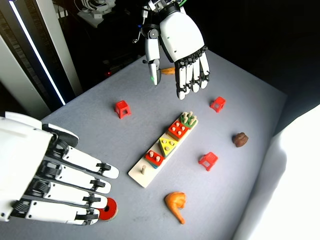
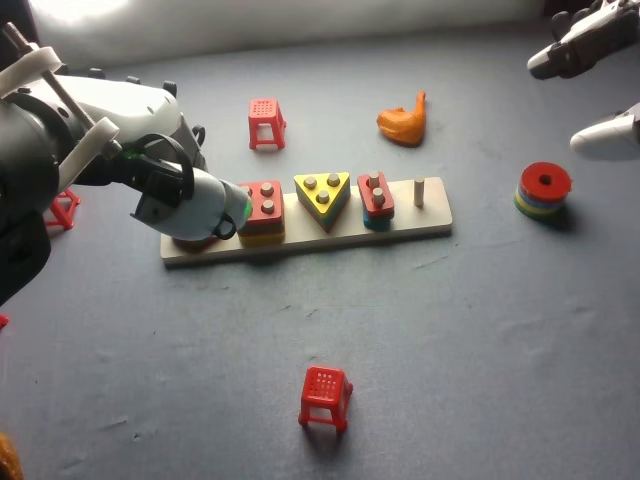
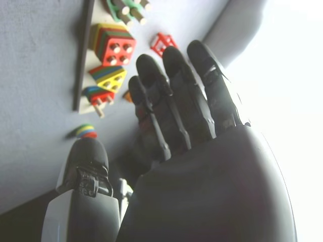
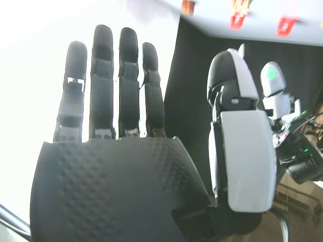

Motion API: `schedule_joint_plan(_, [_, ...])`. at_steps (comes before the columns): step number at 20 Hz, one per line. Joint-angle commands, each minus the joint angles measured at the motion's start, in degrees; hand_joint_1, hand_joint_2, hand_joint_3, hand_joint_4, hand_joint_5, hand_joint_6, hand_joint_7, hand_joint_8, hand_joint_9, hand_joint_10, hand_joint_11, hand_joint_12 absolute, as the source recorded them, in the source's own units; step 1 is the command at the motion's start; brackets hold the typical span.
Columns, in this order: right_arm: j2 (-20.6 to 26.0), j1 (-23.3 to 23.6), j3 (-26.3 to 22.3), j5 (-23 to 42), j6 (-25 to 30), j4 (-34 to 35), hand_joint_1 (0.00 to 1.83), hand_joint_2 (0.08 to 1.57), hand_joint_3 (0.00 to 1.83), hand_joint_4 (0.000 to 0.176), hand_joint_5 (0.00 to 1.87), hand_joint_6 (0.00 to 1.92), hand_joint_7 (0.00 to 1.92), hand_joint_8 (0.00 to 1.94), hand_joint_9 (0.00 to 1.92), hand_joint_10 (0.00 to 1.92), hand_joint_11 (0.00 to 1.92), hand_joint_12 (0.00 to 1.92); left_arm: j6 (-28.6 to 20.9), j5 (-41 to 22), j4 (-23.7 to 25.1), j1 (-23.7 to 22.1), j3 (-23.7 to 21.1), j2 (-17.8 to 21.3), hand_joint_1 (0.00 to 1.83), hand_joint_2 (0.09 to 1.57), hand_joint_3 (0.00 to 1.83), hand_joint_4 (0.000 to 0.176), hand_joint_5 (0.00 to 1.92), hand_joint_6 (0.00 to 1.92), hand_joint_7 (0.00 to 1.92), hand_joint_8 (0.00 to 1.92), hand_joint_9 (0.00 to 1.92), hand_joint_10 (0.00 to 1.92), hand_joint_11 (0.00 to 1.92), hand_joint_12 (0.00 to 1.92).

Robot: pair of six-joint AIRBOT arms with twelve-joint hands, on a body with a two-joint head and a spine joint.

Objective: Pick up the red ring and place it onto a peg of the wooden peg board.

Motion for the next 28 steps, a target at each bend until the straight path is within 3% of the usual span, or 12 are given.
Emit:
schedule_joint_plan(1, [0.03, 0.13, 0.49, 6.27, -0.02, 0.78, 0.11, 1.11, 0.13, 0.0, 0.0, 0.0, 0.0, 0.0, 0.0, 0.0, 0.0, 0.0, 0.05, -0.13, 4.02, -0.81, 0.01, -0.16, 0.0, 1.08, 0.2, 0.0, 0.0, 0.0, 0.0, 0.0, 0.0, 0.0, 0.0, 0.0])
schedule_joint_plan(4, [-0.83, -0.46, 1.71, 6.3, -0.02, 0.81, 0.09, 1.17, 0.02, 0.0, 0.0, 0.0, 0.0, 0.0, 0.0, 0.0, 0.0, 0.0, 0.05, 0.4, 3.89, -0.99, 0.03, -0.16, 0.0, 1.15, 0.05, 0.0, 0.0, 0.0, 0.0, 0.0, 0.0, 0.0, 0.0, 0.0])
schedule_joint_plan(10, [-1.65, -1.46, 2.97, 6.34, -0.37, 0.86, 0.1, 1.19, 0.01, 0.0, 0.0, 0.0, 0.0, 0.0, 0.0, 0.0, 0.0, 0.0, 0.05, 1.39, 2.95, -0.99, -0.29, -0.16, 0.0, 1.14, 0.03, 0.0, 0.0, 0.0, 0.0, 0.0, 0.0, 0.0, 0.0, 0.0])
schedule_joint_plan(14, [-5.34, -2.22, 6.73, 3.1, -0.56, 2.03, 0.1, 1.19, 0.01, 0.0, 0.0, 0.0, 0.0, 0.0, 0.0, 0.0, 0.0, 0.0, -0.07, 2.85, 2.1, -1.21, -0.57, -0.16, 0.0, 1.14, 0.03, 0.0, 0.0, 0.0, 0.0, 0.0, 0.0, 0.0, 0.0, 0.0])
schedule_joint_plan(15, [-6.76, -2.47, 8.32, 1.4, -0.56, 2.65, 0.69, 1.11, 0.0, 0.0, 0.0, 0.0, 0.0, 0.0, 0.0, 0.0, 0.0, 0.0, -0.07, 3.44, 1.95, -1.31, -0.76, -0.19, 0.0, 1.14, 0.03, 0.0, 0.0, 0.0, 0.0, 0.0, 0.0, 0.0, 0.0, 0.0])
schedule_joint_plan(16, [-8.37, -2.58, 9.95, -0.29, -0.56, 3.03, 0.96, 1.06, 0.0, 0.0, 0.0, 0.0, 0.0, 0.0, 0.0, 0.0, 0.0, 0.0, -0.07, 4.5, 1.56, -1.45, -0.99, -0.29, 0.0, 1.14, 0.02, 0.0, 0.0, 0.0, 0.0, 0.0, 0.0, 0.0, 0.0, 0.0])
schedule_joint_plan(17, [-9.31, -2.91, 10.95, -0.79, -0.56, 3.52, 1.11, 1.04, 0.0, 0.0, 0.0, 0.0, 0.0, 0.0, 0.0, 0.0, 0.0, 0.0, -0.05, 5.12, 1.36, -1.67, -1.07, -0.44, 0.0, 1.14, 0.02, 0.0, 0.0, 0.0, 0.0, 0.0, 0.0, 0.0, 0.0, 0.0])
schedule_joint_plan(22, [-14.18, -4.52, 15.96, -1.04, -0.56, 5.2, 1.14, 1.04, 0.0, 0.0, 0.0, 0.0, 0.0, 0.0, 0.0, 0.0, 0.0, 0.0, 0.34, 6.11, 1.49, -2.54, -1.3, -0.83, 0.0, 1.14, 0.02, 0.0, 0.0, 0.0, 0.0, 0.0, 0.0, 0.0, 0.0, 0.0])
schedule_joint_plan(28, [-18.35, -6.37, 18.88, -1.03, -0.57, 5.2, 1.34, 1.06, 0.0, 0.0, 0.0, 0.0, 0.0, 0.0, 0.0, 0.0, 0.0, 0.0, 0.1, 7.32, 1.58, -3.62, -0.36, -1.02, 0.0, 1.15, 0.02, 0.0, 0.0, 0.0, 0.0, 0.0, 0.0, 0.0, 0.0, 0.0])
